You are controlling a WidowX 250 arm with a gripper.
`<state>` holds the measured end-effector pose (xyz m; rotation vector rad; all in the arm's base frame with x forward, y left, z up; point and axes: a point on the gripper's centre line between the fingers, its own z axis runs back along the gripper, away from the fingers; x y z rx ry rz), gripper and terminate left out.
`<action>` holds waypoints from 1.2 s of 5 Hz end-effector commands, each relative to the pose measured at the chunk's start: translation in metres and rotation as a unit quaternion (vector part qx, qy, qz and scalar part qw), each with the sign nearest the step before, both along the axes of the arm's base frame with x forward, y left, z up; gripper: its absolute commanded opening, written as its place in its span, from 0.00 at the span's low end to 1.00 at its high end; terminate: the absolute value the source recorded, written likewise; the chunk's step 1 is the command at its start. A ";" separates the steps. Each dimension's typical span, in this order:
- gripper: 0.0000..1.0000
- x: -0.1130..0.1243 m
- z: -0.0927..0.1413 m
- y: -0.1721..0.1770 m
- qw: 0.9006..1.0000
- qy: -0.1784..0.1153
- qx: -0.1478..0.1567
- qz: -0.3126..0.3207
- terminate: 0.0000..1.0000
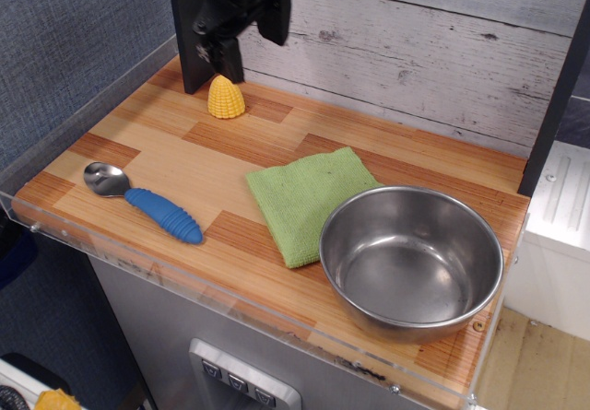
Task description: Move the towel far middle left of table
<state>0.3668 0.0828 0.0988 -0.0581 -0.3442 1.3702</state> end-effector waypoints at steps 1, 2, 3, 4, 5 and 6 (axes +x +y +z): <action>1.00 -0.017 -0.005 -0.042 0.999 -0.003 -0.020 -0.040 0.00; 1.00 -0.028 -0.022 -0.052 0.997 0.003 -0.035 -0.064 0.00; 1.00 -0.039 -0.035 -0.063 0.996 0.021 -0.036 -0.082 0.00; 1.00 -0.042 -0.046 -0.073 0.994 0.035 -0.042 -0.094 0.00; 1.00 -0.041 -0.058 -0.082 0.992 0.048 -0.046 -0.103 0.00; 1.00 -0.037 -0.065 -0.090 0.991 0.057 -0.045 -0.108 0.00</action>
